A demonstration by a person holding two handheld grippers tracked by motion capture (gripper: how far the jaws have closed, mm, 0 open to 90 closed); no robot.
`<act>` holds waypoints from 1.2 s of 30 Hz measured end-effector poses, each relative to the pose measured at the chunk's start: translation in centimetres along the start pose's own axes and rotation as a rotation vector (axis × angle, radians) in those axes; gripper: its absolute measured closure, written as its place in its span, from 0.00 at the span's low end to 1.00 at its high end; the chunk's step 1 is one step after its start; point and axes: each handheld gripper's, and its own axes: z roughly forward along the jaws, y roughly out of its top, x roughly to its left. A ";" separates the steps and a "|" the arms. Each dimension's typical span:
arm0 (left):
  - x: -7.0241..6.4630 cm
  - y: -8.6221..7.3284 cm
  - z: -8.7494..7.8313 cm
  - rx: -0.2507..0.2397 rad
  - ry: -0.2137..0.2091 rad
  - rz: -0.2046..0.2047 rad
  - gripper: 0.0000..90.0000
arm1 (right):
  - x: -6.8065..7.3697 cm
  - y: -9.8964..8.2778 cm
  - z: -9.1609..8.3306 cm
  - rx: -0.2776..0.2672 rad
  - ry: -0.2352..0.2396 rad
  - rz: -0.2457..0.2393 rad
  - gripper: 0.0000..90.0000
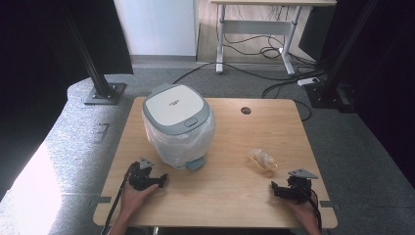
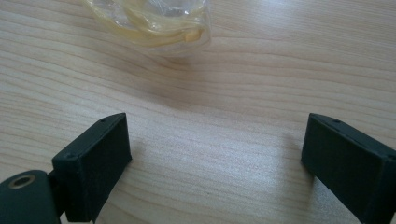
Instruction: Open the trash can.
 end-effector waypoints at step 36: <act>-0.1 2.6 -9.0 -0.285 -0.145 -0.076 0.99 | 0.0 0.1 0.1 0.001 0.001 -0.001 0.08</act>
